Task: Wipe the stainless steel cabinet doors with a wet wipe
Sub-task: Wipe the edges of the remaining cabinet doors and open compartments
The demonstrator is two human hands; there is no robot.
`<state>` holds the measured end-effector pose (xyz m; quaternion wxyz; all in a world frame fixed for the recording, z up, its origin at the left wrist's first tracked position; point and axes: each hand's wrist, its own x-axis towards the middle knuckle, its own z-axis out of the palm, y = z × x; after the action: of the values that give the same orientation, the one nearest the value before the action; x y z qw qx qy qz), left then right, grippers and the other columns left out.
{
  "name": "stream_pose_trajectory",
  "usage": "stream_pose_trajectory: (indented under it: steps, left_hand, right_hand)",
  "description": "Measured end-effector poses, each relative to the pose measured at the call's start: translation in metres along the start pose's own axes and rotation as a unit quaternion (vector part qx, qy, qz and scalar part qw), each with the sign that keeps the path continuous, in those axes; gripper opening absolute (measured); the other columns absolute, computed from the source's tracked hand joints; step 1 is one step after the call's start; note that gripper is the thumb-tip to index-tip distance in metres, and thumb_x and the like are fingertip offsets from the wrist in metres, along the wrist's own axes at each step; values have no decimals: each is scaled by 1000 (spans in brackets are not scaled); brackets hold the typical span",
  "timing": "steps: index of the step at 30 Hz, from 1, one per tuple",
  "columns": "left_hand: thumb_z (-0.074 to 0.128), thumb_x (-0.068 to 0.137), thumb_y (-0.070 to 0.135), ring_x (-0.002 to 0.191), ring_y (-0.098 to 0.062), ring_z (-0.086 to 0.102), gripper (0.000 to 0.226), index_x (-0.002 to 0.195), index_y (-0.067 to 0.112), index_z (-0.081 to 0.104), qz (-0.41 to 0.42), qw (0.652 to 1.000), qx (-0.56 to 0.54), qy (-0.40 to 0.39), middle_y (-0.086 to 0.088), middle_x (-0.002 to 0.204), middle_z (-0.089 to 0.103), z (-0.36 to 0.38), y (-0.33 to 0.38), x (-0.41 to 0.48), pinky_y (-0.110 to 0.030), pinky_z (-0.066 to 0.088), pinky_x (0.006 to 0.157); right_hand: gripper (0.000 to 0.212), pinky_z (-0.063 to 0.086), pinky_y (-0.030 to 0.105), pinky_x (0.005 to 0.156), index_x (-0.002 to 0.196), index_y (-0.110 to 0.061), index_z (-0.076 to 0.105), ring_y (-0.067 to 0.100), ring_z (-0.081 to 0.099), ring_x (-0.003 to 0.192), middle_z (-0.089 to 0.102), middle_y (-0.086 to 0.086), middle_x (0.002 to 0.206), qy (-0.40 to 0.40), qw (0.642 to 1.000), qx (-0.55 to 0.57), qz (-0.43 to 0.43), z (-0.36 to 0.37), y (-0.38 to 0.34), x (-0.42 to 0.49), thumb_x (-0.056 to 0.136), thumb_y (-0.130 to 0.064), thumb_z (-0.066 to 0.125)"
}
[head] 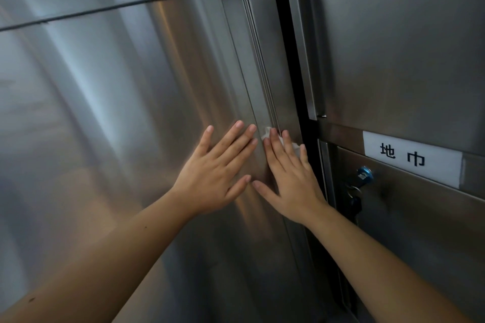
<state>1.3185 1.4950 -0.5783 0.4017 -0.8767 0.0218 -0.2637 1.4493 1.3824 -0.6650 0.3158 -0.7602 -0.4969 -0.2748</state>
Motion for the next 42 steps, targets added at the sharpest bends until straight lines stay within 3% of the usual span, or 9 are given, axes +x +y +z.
stream_pose_trajectory:
  steps: [4,8,15,26,30,34,42]
  left_hand:
    - [27,92,45,139,-27,20,60,141,11,39,3,1000,-8,-15,-7,150,28,6,7,-11,-48,3,111]
    - [27,92,45,140,-27,19,60,141,12,39,-4,999,-19,-28,-7,151,26,9,14,-18,-47,2,112]
    - [29,91,46,140,-27,20,62,141,11,39,-3,999,-16,-28,-7,151,26,13,20,-22,-47,0,112]
    - [30,90,45,140,-27,20,62,141,12,39,4,999,-25,-36,-7,151,27,20,28,-27,-48,-1,112]
    - [31,90,46,140,-26,20,62,141,11,40,22,999,-15,-34,-8,151,28,23,31,-31,-47,-1,112]
    - [33,90,46,142,-24,17,63,142,11,37,16,1000,-10,-24,-7,152,25,28,34,-31,-48,0,113]
    - [30,91,45,141,-23,19,63,142,9,36,15,1000,-8,-19,-9,152,25,39,50,-28,-48,-1,112]
  right_hand:
    - [79,-7,43,113,148,-11,7,23,-9,144,-6,5,155,-30,999,-18,15,16,4,-24,89,-59,25]
    - [79,-20,37,110,146,-15,-5,16,-22,141,-19,1,153,-65,997,-22,37,33,7,-48,88,-63,21]
    - [76,-28,30,106,145,-21,-6,12,-24,139,-20,-5,151,-8,1000,8,27,16,2,-18,88,-64,20]
    - [78,-10,43,111,146,-14,-1,21,-16,142,-13,3,153,-74,997,-2,36,53,15,-74,89,-59,27]
    - [76,-5,45,112,146,-12,7,25,-7,143,-3,5,155,-46,999,5,12,47,18,-67,89,-55,32]
    - [78,-17,38,113,148,-12,5,18,-14,143,-7,2,155,-3,999,26,23,47,12,-50,90,-56,33]
    - [77,3,50,113,147,-9,10,24,-5,143,3,8,155,1,1000,19,17,72,21,-78,89,-51,39]
